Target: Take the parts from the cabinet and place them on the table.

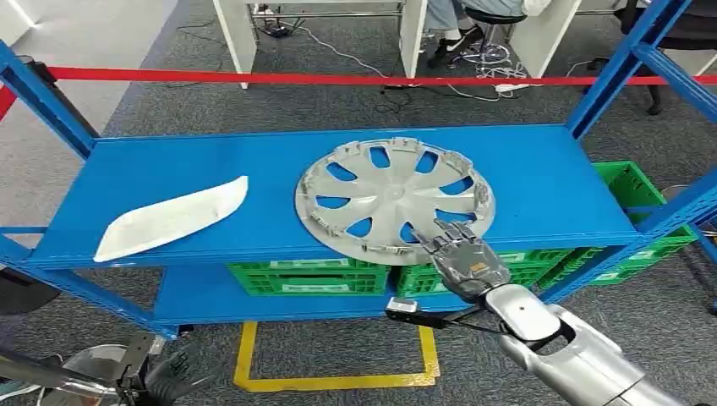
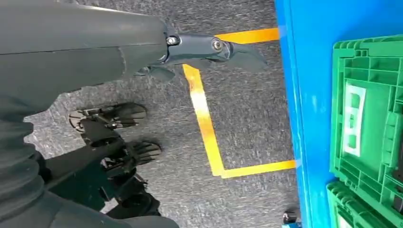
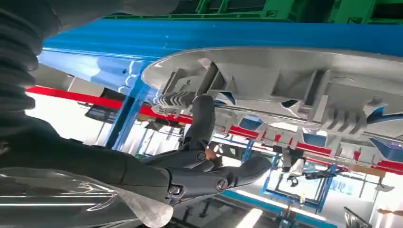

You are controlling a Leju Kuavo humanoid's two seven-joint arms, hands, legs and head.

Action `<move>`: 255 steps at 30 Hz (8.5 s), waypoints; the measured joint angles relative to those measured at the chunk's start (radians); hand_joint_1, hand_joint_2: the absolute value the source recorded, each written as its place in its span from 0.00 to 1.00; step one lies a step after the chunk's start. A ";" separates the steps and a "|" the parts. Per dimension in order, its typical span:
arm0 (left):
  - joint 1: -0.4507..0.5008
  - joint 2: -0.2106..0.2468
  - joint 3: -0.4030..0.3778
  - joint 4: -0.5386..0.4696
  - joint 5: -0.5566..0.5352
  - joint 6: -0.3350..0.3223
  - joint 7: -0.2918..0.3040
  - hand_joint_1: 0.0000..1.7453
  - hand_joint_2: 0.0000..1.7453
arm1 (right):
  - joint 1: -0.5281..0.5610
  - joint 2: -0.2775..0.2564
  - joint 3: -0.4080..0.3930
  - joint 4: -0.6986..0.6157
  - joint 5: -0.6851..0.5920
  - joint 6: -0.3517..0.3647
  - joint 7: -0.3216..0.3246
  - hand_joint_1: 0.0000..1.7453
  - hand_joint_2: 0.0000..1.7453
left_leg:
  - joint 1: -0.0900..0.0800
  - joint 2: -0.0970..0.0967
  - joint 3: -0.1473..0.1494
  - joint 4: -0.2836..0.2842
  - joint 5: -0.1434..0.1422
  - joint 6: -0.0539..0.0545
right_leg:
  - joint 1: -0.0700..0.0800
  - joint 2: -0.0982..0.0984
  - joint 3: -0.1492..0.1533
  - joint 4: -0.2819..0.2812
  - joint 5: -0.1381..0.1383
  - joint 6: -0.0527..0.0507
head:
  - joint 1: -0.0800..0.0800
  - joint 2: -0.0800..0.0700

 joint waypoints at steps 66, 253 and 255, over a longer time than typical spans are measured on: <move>0.013 0.000 0.026 -0.025 -0.043 -0.027 0.040 0.00 1.00 | -0.152 -0.006 0.061 0.108 -0.067 0.121 -0.031 0.00 1.00 | 0.000 0.000 -0.001 0.000 0.000 0.000 | 0.000 0.000 0.000 0.000 0.000 0.000 | 0.000 0.000; 0.282 -0.043 0.150 -0.500 -0.189 0.092 -0.122 0.00 1.00 | 0.509 0.114 -0.393 -0.835 -0.784 -0.387 -0.674 1.00 1.00 | -0.012 0.021 0.069 -0.030 -0.038 -0.005 | 0.007 -0.075 -0.056 -0.006 0.059 -0.006 | -0.001 0.000; 0.292 -0.043 0.152 -0.506 -0.190 0.095 -0.120 0.00 1.00 | 0.508 0.116 -0.392 -0.832 -0.794 -0.378 -0.677 1.00 1.00 | -0.006 0.025 0.052 -0.042 -0.018 0.013 | 0.007 -0.070 -0.066 -0.005 0.062 0.007 | -0.001 0.000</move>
